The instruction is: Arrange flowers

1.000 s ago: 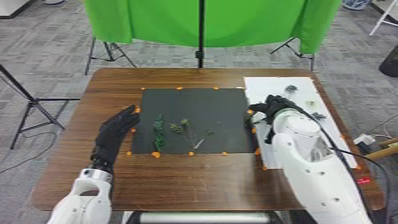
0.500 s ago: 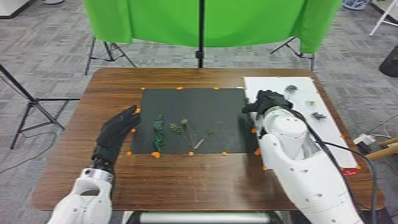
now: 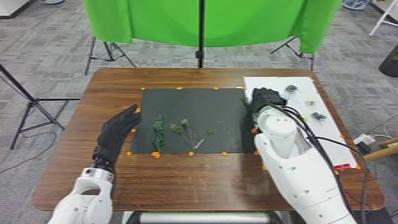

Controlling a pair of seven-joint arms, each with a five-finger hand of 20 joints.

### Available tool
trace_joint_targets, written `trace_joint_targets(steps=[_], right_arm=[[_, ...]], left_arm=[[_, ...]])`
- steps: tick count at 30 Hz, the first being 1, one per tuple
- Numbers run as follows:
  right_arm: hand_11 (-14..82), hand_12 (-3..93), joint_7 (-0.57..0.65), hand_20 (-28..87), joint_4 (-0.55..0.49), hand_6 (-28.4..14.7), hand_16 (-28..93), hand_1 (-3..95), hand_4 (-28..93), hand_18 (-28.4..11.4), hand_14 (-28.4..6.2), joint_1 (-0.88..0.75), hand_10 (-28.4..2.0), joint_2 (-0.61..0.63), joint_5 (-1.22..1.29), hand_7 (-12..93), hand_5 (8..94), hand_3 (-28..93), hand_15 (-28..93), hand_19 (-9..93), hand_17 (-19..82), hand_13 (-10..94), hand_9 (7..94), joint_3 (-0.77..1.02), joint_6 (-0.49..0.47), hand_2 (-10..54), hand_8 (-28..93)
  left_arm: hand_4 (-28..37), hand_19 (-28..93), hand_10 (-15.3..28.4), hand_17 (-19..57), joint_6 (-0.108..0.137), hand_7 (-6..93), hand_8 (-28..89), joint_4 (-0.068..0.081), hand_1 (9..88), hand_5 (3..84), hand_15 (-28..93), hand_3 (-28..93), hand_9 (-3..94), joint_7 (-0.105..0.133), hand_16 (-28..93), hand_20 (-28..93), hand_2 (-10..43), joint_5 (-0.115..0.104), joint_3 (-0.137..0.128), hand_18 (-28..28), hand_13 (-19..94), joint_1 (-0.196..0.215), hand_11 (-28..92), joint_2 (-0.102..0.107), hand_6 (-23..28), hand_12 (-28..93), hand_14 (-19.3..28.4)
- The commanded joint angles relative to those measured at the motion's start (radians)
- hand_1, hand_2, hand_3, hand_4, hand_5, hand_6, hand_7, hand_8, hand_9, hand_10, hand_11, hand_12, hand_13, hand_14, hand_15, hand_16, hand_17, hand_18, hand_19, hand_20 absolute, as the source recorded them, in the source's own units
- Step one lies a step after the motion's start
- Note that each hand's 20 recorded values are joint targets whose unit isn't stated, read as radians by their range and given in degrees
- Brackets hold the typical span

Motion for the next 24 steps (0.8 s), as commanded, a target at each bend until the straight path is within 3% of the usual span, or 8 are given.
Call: trace_joint_targets(steps=[1,15,24], right_arm=[[49.9,26.0,-0.055,66,0.058,-3.2,35,86.1,50,-11.6,-3.6,-0.057,-9.8,-0.008,-0.033,21,82.1,-27,69,93,71,93,91.4,-0.013,0.072,-9.5,23],[57.1,25.8,-0.063,71,-0.015,-3.7,35,83.0,70,-11.4,-2.8,-0.024,-8.5,0.056,0.088,35,78.0,-22,73,93,74,93,89.5,-0.005,0.259,-9.5,32],[59.1,25.1,-0.025,72,-0.157,-4.2,35,81.3,72,-11.4,-2.7,-0.086,-8.5,0.072,0.253,38,77.2,-19,74,93,74,93,89.1,-0.018,0.261,-9.5,32]], left_arm=[[-20.4,1,10.7,3.6,-0.012,7.5,-5,0.02,20.7,42.2,9,67,41.8,-0.005,4,18,-6.7,0.006,0.017,11.0,32,0.022,9,-0.031,1.8,15,14.4],[-20.4,1,10.7,3.3,-0.009,6.7,-5,0.015,20.7,42.5,9,67,41.6,-0.004,4,18,-6.9,0.002,0.013,11.3,32,0.031,9,-0.028,2.8,15,14.5],[-20.5,1,10.7,3.3,-0.011,6.3,-5,0.012,20.7,42.5,9,67,41.5,-0.007,4,18,-7.0,0.003,0.009,11.3,32,0.033,9,-0.027,3.1,15,14.6]])
